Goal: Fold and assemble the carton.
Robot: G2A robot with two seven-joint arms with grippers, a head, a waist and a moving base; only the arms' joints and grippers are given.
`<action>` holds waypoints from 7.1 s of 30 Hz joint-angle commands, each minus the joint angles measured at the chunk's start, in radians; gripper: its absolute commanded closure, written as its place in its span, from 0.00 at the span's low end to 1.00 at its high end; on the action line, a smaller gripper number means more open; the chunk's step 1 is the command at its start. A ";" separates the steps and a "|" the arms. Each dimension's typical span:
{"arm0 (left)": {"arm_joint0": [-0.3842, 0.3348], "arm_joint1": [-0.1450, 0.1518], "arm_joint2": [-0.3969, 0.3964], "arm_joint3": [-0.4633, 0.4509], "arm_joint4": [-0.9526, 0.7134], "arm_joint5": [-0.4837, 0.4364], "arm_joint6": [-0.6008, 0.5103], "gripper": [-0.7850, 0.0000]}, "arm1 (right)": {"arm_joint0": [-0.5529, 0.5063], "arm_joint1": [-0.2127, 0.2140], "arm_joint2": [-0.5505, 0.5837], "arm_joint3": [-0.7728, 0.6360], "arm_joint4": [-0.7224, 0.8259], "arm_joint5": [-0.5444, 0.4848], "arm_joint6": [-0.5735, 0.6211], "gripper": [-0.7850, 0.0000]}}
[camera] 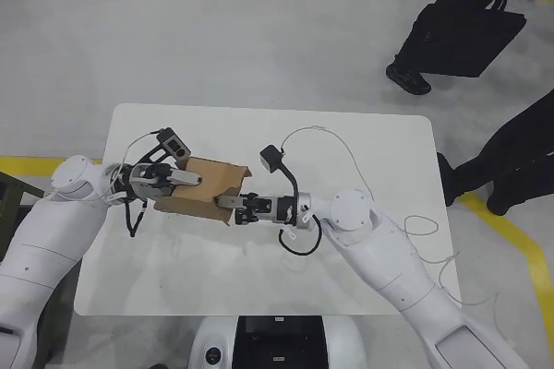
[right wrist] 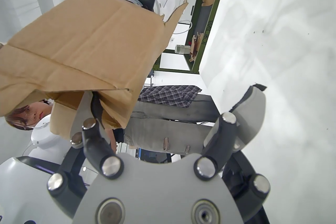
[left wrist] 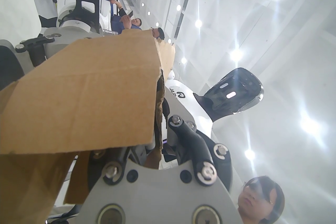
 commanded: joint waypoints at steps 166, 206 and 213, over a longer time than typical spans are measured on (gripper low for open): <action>0.016 -0.055 -0.042 0.119 0.006 0.014 0.000 1.00 | -0.112 -0.007 0.131 -0.113 0.466 -0.203 0.017 0.00; 0.038 -0.034 -0.035 0.077 0.010 -0.018 0.000 1.00 | -0.091 -0.047 0.069 -0.059 0.504 -0.176 0.032 0.00; 0.040 -0.033 -0.033 0.078 -0.006 -0.011 0.000 1.00 | -0.104 -0.048 0.078 -0.064 0.493 -0.192 0.047 0.00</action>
